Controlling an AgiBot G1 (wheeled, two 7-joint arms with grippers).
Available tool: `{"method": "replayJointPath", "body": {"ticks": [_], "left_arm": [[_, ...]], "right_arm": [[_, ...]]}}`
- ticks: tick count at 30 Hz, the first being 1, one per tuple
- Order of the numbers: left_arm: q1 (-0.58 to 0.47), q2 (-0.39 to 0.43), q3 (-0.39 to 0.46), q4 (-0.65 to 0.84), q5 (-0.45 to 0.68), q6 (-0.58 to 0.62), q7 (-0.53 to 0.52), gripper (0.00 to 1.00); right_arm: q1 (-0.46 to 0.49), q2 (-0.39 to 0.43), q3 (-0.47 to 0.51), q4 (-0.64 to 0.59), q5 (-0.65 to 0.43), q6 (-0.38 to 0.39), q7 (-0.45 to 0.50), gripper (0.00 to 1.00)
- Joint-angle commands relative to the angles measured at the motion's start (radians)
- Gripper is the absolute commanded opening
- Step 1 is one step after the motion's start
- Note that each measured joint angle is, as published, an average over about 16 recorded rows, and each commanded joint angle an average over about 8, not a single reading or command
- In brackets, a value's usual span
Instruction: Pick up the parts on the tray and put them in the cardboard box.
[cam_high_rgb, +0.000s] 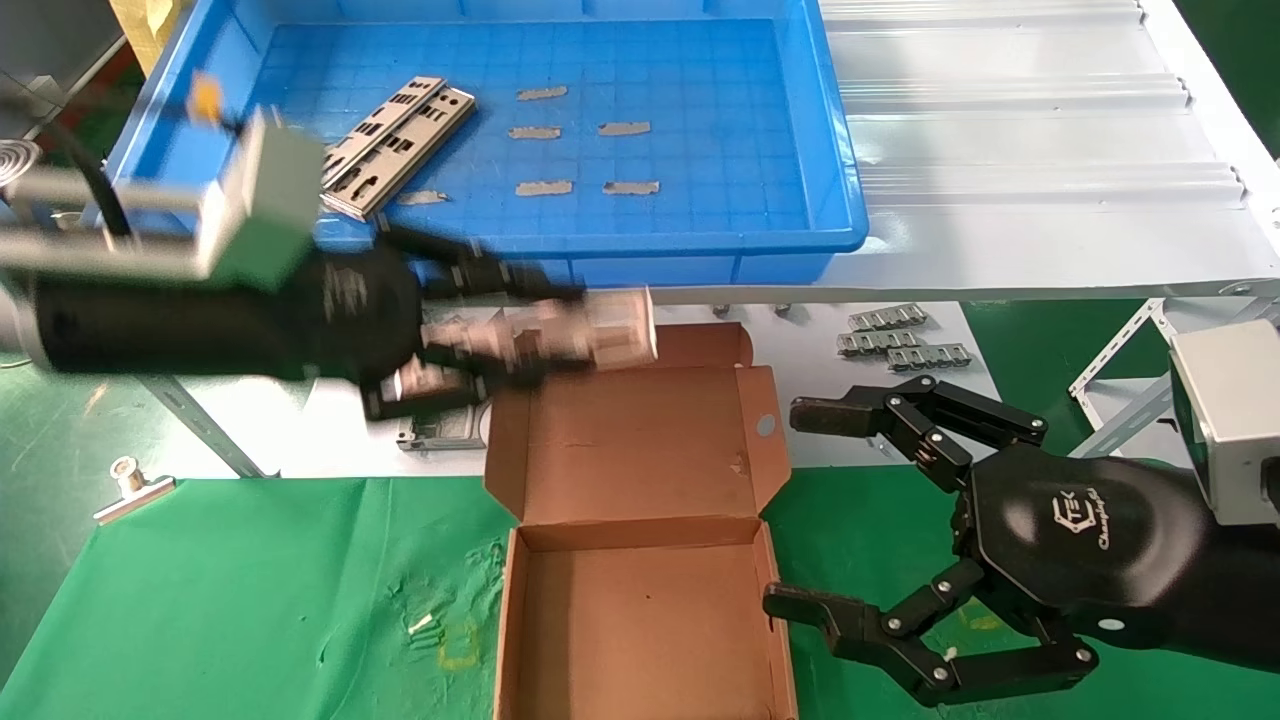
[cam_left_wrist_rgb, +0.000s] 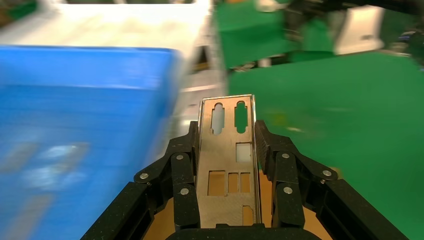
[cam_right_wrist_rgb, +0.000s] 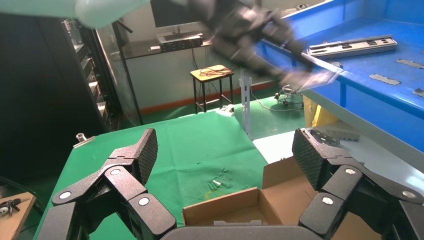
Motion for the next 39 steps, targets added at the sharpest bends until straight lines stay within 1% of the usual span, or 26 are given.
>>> {"method": "replayJointPath", "body": {"ticks": [1, 4, 7, 11, 16, 17, 24, 25, 33, 39], "left_arm": [[0.068, -0.03, 0.019, -0.117, -0.038, -0.003, -0.013, 0.0], [0.165, -0.025, 0.044, -0.214, -0.005, -0.084, -0.027, 0.0], [0.258, 0.003, 0.068, -0.273, 0.053, -0.194, -0.021, 0.0], [0.356, 0.047, 0.099, -0.305, 0.122, -0.313, 0.0, 0.0], [0.425, 0.086, 0.12, -0.304, 0.167, -0.396, 0.015, 0.01], [0.432, 0.092, 0.122, -0.302, 0.173, -0.409, 0.019, 0.05], [0.458, 0.145, 0.132, -0.277, 0.202, -0.478, 0.035, 0.91], [0.459, 0.151, 0.135, -0.274, 0.206, -0.484, 0.037, 0.99], [0.454, 0.185, 0.148, -0.246, 0.232, -0.51, 0.044, 1.0], [0.435, 0.187, 0.149, -0.226, 0.222, -0.485, 0.018, 1.0]], "right_arm": [[0.0, 0.0, 0.0, 0.0, 0.0, 0.0, 0.0, 1.0], [0.0, 0.0, 0.0, 0.0, 0.0, 0.0, 0.0, 1.0], [0.0, 0.0, 0.0, 0.0, 0.0, 0.0, 0.0, 1.0], [0.0, 0.0, 0.0, 0.0, 0.0, 0.0, 0.0, 1.0], [0.0, 0.0, 0.0, 0.0, 0.0, 0.0, 0.0, 1.0], [0.0, 0.0, 0.0, 0.0, 0.0, 0.0, 0.0, 1.0], [0.0, 0.0, 0.0, 0.0, 0.0, 0.0, 0.0, 1.0], [0.0, 0.0, 0.0, 0.0, 0.0, 0.0, 0.0, 1.0], [0.0, 0.0, 0.0, 0.0, 0.0, 0.0, 0.0, 1.0], [0.0, 0.0, 0.0, 0.0, 0.0, 0.0, 0.0, 1.0]]}}
